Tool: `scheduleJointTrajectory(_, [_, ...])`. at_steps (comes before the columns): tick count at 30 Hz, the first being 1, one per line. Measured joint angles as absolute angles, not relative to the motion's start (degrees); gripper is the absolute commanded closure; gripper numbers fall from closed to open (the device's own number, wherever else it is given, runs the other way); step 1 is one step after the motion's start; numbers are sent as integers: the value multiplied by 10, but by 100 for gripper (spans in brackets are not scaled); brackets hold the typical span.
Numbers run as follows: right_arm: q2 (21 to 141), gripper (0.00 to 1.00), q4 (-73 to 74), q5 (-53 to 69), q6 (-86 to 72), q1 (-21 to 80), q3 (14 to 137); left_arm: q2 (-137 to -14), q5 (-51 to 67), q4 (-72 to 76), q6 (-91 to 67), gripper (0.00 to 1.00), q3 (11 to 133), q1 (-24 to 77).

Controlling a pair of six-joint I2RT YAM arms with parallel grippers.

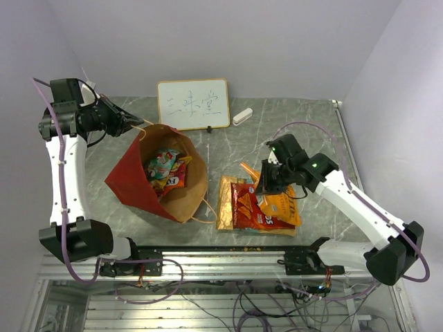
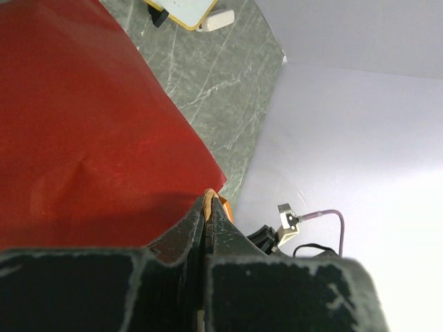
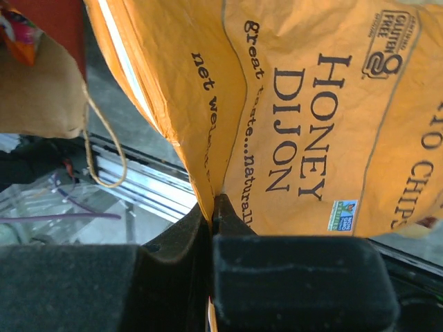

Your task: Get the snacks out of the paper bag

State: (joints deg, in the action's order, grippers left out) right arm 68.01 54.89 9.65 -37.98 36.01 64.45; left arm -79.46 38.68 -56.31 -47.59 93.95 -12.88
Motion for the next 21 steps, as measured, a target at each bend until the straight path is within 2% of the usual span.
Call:
scheduleJointTrajectory(16, [752,99,354,186,-466,394,545,-783,414,-566,-461,93,922,-129])
scheduleJointTrajectory(19, [762,89,316,198,-475,395,522,-779,420,-573,-451,93,922,-129])
scheduleJointTrajectory(21, [769,77,294,208,-478,396,507,-776,424,-578,-445,93,921,-129])
